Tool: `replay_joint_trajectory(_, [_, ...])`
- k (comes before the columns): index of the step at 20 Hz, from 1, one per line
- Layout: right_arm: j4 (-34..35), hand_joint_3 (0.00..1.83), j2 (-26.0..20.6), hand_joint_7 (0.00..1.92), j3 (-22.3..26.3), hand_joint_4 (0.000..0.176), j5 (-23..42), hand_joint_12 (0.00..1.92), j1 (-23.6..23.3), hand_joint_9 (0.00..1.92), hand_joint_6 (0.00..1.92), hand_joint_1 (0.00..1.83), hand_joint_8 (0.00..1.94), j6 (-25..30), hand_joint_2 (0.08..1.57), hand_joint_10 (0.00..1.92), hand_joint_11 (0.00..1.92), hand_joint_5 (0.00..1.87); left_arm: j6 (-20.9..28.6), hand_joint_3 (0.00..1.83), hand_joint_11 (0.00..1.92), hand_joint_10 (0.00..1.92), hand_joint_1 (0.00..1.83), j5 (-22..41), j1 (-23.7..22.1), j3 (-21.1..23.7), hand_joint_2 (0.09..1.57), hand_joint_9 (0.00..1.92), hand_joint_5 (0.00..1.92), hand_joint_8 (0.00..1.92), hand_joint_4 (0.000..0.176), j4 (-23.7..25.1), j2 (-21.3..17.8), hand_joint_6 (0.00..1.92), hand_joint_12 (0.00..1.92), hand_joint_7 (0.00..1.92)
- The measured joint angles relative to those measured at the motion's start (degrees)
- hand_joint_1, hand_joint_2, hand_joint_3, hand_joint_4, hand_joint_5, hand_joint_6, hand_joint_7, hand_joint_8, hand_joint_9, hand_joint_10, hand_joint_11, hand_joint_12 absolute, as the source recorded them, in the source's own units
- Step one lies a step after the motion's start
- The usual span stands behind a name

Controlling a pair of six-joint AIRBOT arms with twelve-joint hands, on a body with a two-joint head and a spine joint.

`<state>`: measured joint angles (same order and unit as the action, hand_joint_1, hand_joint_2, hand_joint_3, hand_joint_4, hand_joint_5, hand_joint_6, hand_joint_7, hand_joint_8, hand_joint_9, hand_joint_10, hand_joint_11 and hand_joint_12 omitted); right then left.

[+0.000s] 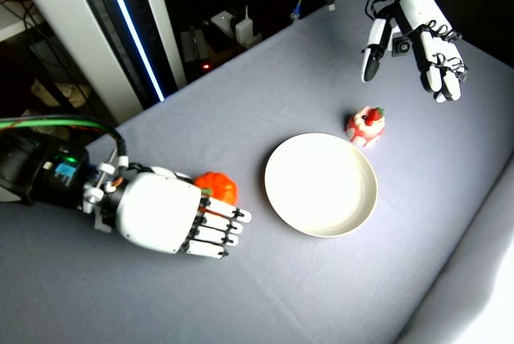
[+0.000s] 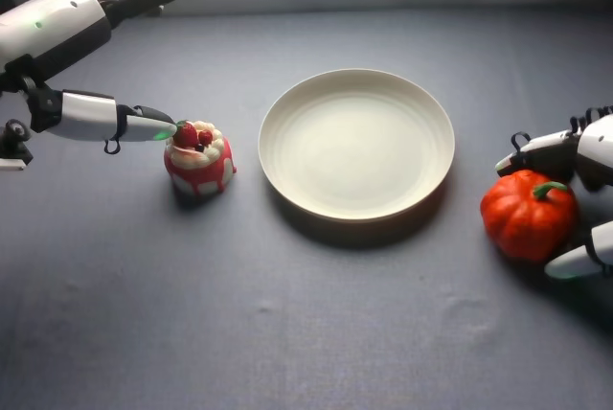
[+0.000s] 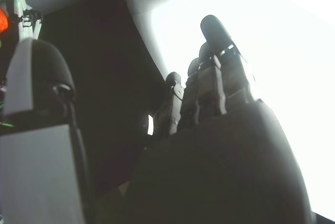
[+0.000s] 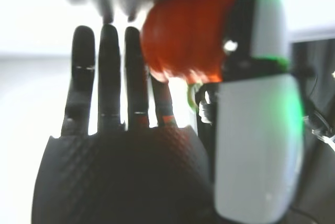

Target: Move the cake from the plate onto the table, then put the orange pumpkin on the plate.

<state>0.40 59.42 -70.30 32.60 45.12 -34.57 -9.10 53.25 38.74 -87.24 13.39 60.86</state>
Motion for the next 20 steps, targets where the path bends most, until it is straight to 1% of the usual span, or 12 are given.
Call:
replay_joint_trajectory(2, [-0.50, 0.00, -0.04, 0.96, 0.02, 0.000, -0.94, 1.48, -0.74, 0.92, 1.04, 1.37, 1.07, 0.11, 1.12, 1.26, 0.76, 0.88, -0.02, 0.00, 0.00, 0.01, 1.13, 0.00, 0.31, 0.00, 1.02, 0.11, 0.08, 0.00, 0.096, -0.70, -0.07, 0.00, 1.19, 0.00])
replay_joint_trajectory(3, [-1.79, 0.00, -0.24, 0.92, 0.33, 0.000, -1.84, 1.45, -1.75, 0.88, 1.12, 1.37, 1.12, -0.02, 1.14, 1.29, 0.76, 0.83, 0.00, 0.00, 0.00, 0.00, 1.12, 0.13, 0.31, 0.00, 1.02, 0.08, 0.07, 0.00, 0.092, -0.63, -0.07, 0.00, 1.18, 0.00])
replay_joint_trajectory(6, [-5.92, 0.00, -2.29, 1.01, 2.29, 0.000, -3.19, 1.61, -5.05, 0.91, 0.89, 1.29, 1.15, -0.02, 1.12, 1.34, 0.80, 0.92, -0.02, 0.00, 0.00, 0.02, 1.07, 0.33, 0.31, 0.00, 1.00, 0.08, 0.09, 0.00, 0.126, -0.59, -0.07, 0.00, 1.07, 0.00])
replay_joint_trajectory(7, [-6.91, 0.00, -3.26, 0.91, 2.64, 0.000, -2.95, 1.86, -6.84, 0.90, 0.89, 1.25, 1.40, -0.04, 1.17, 1.63, 0.85, 0.88, 0.00, 0.00, 0.00, 0.02, 1.05, 0.44, 0.31, 0.00, 1.00, 0.12, 0.08, 0.00, 0.115, -0.66, -0.07, 0.00, 1.12, 0.00])
replay_joint_trajectory(11, [-11.50, 0.00, -5.77, 1.02, 4.48, 0.000, -3.06, 1.62, -11.28, 0.94, 0.92, 1.27, 1.19, -0.09, 1.13, 1.33, 0.87, 0.89, -0.02, 0.00, 0.00, 0.00, 0.99, 0.35, 0.37, -0.02, 0.92, 0.14, 0.08, 0.00, 0.110, -0.72, -0.07, 0.00, 1.25, 0.00])
replay_joint_trajectory(13, [-13.90, 0.00, -6.12, 0.94, 5.29, 0.000, -3.13, 1.73, -13.84, 0.84, 1.01, 1.25, 1.33, -0.02, 1.17, 1.47, 0.66, 0.83, -0.02, 0.00, 0.00, 0.00, 1.05, 0.37, 0.66, -0.02, 0.94, 0.09, 0.08, 0.00, 0.119, -0.81, -0.07, 0.00, 1.19, 0.00])
replay_joint_trajectory(14, [-15.23, 0.00, -6.12, 0.89, 5.31, 0.000, -2.89, 1.88, -15.52, 0.81, 0.93, 1.24, 1.43, 0.00, 1.17, 1.65, 0.72, 0.87, 0.00, 0.00, 0.00, 0.01, 1.04, 0.39, 0.83, -0.02, 0.94, 0.12, 0.09, 0.00, 0.121, -0.74, -0.07, 0.00, 1.20, 0.00])
replay_joint_trajectory(15, [-16.15, 0.00, -6.12, 0.86, 5.27, 0.000, -2.69, 1.91, -16.59, 0.77, 0.86, 1.24, 1.47, 0.00, 1.18, 1.73, 0.42, 0.90, -0.02, 0.00, 0.00, 0.01, 1.09, 0.35, 0.83, -0.02, 0.94, 0.13, 0.10, 0.00, 0.118, -0.76, -0.07, 0.00, 1.26, 0.00])
replay_joint_trajectory(16, [-16.98, 0.00, -6.12, 0.87, 5.07, 0.000, -2.51, 1.92, -17.29, 0.78, 0.88, 1.24, 1.46, 0.00, 1.18, 1.75, 0.56, 0.89, 0.00, 0.00, 0.00, 0.01, 1.09, 0.37, 0.83, -0.15, 0.92, 0.13, 0.11, 0.00, 0.124, -0.81, -0.07, 0.01, 1.27, 0.00])
replay_joint_trajectory(17, [-17.25, 0.00, -5.79, 0.89, 4.63, 0.000, -2.43, 1.89, -17.70, 0.78, 0.95, 1.24, 1.40, 0.00, 1.17, 1.65, 0.71, 0.88, -0.02, 0.00, 0.00, 0.01, 1.11, 0.35, 0.83, -0.22, 0.91, 0.14, 0.11, 0.00, 0.114, -0.87, -0.07, 0.00, 1.29, 0.00])
replay_joint_trajectory(19, [-17.20, 0.00, -4.02, 0.94, 3.06, 0.000, -2.91, 1.77, -17.86, 0.77, 1.01, 1.22, 1.21, -0.02, 1.15, 1.42, 0.67, 0.91, -0.02, 0.00, 0.00, 0.00, 1.13, 0.20, 0.76, -0.33, 0.89, 0.11, 0.13, 0.00, 0.109, -0.63, 0.00, 0.00, 1.20, 0.00])
replay_joint_trajectory(20, [-17.33, 0.00, -2.71, 0.97, 2.19, 0.000, -3.23, 1.77, -17.86, 0.80, 0.90, 1.24, 1.21, -0.02, 1.13, 1.42, 0.71, 0.95, -0.02, 0.00, 0.00, 0.01, 1.08, 0.24, 0.74, -0.31, 0.86, 0.14, 0.11, 0.00, 0.109, -0.35, 0.00, 0.00, 1.25, 0.00])
